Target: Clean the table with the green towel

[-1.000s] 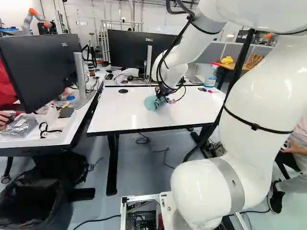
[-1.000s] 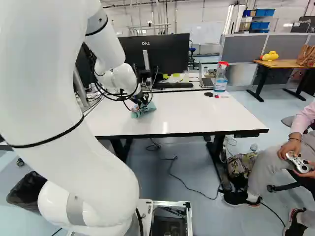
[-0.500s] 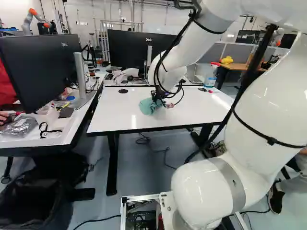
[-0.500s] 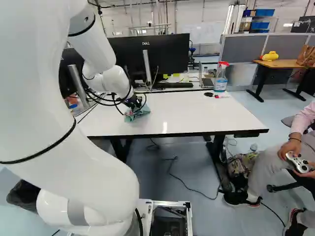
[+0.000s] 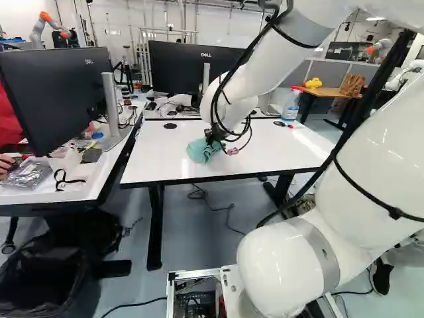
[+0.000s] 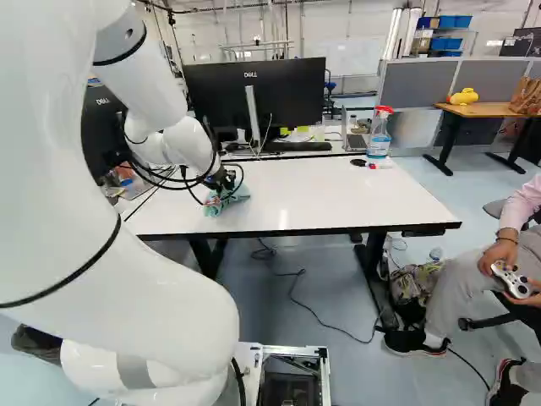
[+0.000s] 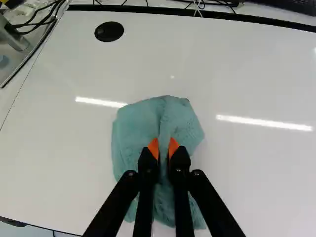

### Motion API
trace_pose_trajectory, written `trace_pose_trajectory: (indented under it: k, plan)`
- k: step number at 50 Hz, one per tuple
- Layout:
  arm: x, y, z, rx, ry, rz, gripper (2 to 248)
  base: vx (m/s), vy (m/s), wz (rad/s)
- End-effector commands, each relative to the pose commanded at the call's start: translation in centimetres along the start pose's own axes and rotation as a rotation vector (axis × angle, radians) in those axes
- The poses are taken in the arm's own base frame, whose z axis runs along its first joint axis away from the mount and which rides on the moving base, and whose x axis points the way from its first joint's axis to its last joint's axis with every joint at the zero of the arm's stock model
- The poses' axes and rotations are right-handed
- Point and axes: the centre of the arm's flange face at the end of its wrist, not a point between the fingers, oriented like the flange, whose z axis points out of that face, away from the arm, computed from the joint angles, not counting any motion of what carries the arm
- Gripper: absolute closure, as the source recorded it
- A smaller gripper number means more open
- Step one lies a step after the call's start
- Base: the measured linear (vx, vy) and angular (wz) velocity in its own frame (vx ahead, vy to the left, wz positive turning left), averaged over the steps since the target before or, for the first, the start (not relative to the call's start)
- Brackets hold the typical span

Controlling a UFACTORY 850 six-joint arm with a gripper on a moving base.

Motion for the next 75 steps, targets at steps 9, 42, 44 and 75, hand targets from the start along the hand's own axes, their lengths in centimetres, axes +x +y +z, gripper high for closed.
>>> trace_pose_trajectory:
  k: [9,42,44,75]
  plan:
    - [0.0,0.0,0.0,0.0,0.0,0.0,208,0.0,0.0,0.0]
    - [2.4,0.4,-1.7,-0.007,0.065,0.008,208,0.0,0.0,0.0]
    - [2.8,0.5,-1.4,-0.008,0.064,0.01,208,0.0,0.0,0.0]
    - [6.8,-1.7,1.6,0.024,0.062,-0.028,208,0.0,0.0,0.0]
